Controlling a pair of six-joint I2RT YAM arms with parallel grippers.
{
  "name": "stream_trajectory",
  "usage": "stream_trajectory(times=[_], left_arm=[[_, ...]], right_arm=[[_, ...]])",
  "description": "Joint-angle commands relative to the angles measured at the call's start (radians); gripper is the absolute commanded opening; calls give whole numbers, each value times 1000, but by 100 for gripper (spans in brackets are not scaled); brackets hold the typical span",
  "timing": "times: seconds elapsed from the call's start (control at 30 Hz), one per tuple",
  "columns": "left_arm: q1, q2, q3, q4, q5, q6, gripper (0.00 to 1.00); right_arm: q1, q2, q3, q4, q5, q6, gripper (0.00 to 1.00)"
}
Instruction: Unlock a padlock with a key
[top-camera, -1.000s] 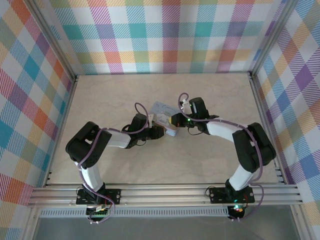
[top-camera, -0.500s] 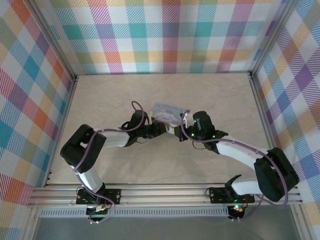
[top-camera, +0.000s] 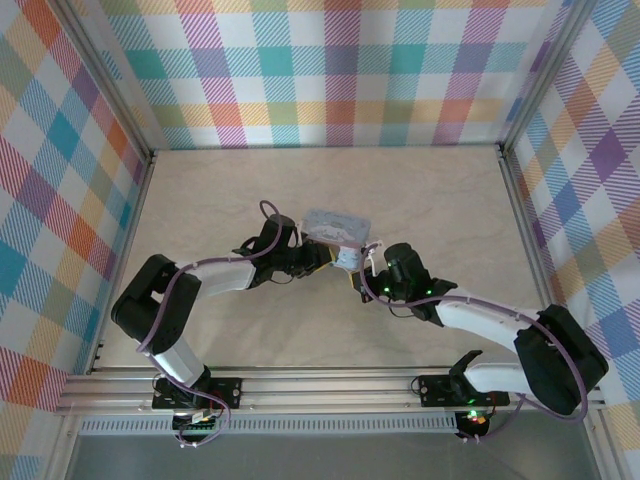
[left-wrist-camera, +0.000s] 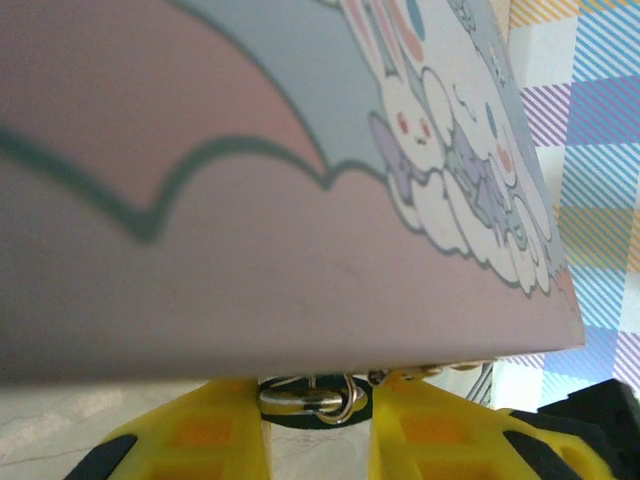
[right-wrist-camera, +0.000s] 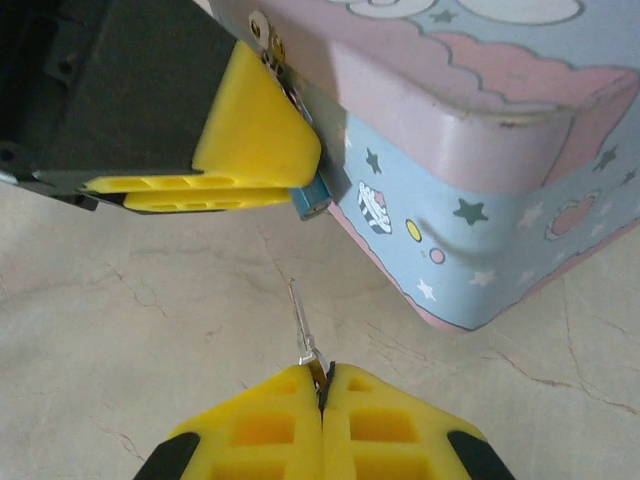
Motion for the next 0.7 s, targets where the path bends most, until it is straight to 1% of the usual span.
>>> stream_trajectory(times=[0.0, 0.27, 0.67], left_arm=[[-6, -39, 35, -16, 24, -39, 20], [-6, -32, 53, -38, 49, -63, 20], [-5, -31, 64, -45, 57, -64, 20]], right_arm=[[12, 20, -22, 73, 22, -22, 0], [23, 75, -17, 145, 26, -26, 1], [26, 138, 10, 191, 33, -26, 1]])
